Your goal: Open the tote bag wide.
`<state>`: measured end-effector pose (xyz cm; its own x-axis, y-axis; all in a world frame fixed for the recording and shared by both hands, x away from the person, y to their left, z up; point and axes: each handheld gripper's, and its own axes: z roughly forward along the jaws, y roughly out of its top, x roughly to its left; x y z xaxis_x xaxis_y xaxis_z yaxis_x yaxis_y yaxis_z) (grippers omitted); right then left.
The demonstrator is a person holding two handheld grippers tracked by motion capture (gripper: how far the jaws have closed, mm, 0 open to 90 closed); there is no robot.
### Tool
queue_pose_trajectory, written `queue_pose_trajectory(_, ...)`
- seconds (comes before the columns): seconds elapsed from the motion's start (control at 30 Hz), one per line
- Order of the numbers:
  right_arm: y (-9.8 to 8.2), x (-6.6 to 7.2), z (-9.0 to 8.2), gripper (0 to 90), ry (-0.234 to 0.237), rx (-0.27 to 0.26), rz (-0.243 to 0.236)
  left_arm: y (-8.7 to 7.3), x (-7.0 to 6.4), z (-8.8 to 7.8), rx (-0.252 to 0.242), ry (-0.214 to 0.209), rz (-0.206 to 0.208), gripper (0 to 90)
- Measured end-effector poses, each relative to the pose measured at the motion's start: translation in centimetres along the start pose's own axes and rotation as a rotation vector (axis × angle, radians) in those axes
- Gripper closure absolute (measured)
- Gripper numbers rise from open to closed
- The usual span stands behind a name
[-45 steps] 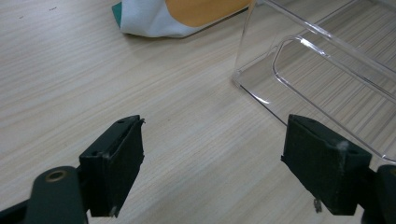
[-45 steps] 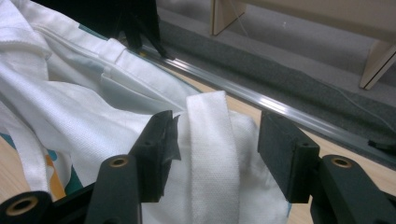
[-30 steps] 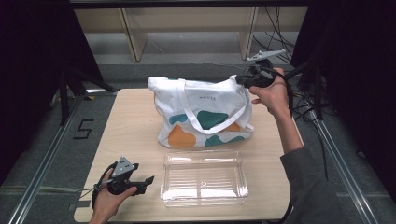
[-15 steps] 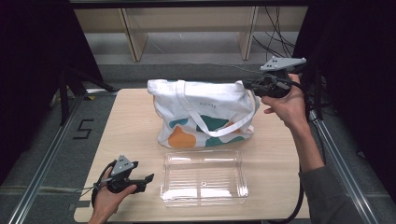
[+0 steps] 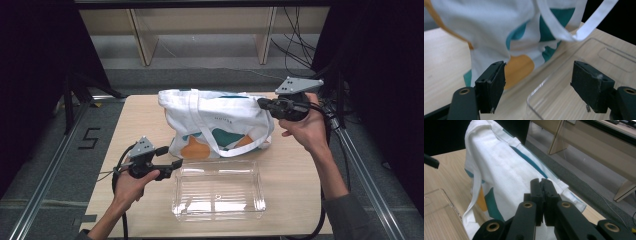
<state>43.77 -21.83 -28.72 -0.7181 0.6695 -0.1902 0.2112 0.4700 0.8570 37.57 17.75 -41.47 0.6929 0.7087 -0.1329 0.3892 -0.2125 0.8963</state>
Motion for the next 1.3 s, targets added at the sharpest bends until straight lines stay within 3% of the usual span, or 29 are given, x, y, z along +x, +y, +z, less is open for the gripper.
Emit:
queue_pose_trajectory(0.17, -1.3, 0.4, 0.5, 89.0, 0.022, 0.021, 0.018, 1.8, -0.2, 0.7, -0.012, -0.008, 0.011, 29.5)
queue_pose_trajectory(0.3, -2.4, 0.8, 1.4, 89.0, 0.045, 0.028, 0.027, 3.5, -0.7, 1.9, 0.016, -0.019, 0.032, 29.9)
queue_pose_trajectory(0.33, -2.7, 0.9, 1.6, 89.0, 0.034, 0.02, 0.021, 3.8, -0.8, 2.3, 0.023, -0.017, 0.028, 29.9)
queue_pose_trajectory(0.47, -3.6, 0.9, 2.2, 89.0, 0.058, 0.034, 0.027, 5.2, -1.0, 3.6, 0.031, 0.008, 0.027, 29.5)
queue_pose_trajectory(0.53, -4.1, 1.2, 2.7, 89.0, 0.068, 0.015, 0.039, 5.8, -1.1, 4.2, 0.036, 0.023, 0.029, 30.5)
queue_pose_trajectory(0.63, -4.3, 1.3, 3.0, 89.0, 0.089, 0.02, 0.031, 5.9, -1.1, 4.6, 0.051, 0.045, 0.033, 34.4)
queue_pose_trajectory(0.87, -4.3, 1.8, 3.3, 89.0, 0.102, 0.019, 0.035, 6.4, -0.5, 5.9, 0.013, 0.064, 0.035, 48.4)
queue_pose_trajectory(0.9, -4.3, 1.8, 3.4, 89.0, 0.097, 0.015, 0.028, 6.5, -0.4, 6.1, 0.005, 0.065, 0.037, 52.5)
queue_pose_trajectory(0.97, -4.4, 1.7, 3.6, 89.0, 0.083, 0.016, 0.016, 6.4, -0.2, 6.3, -0.005, 0.081, 0.071, 72.2)
queue_pose_trajectory(1.07, -4.7, 1.8, 3.9, 88.9, 0.076, 0.017, 0.029, 5.6, 0.7, 6.3, 0.001, 0.069, 0.085, 80.3)
queue_pose_trajectory(1.17, -5.0, 1.7, 4.2, 89.0, 0.076, 0.031, 0.036, 5.0, 1.0, 6.4, 0.011, 0.06, 0.088, 83.2)
queue_pose_trajectory(1.2, -5.3, 1.6, 4.8, 89.0, 0.079, 0.037, 0.016, 4.3, 1.1, 6.6, 0.034, 0.064, 0.113, 84.9)
queue_pose_trajectory(1.3, -5.7, 1.9, 5.5, 89.0, 0.073, 0.048, 0.024, 3.5, 1.2, 7.0, 0.06, 0.072, 0.125, 86.8)
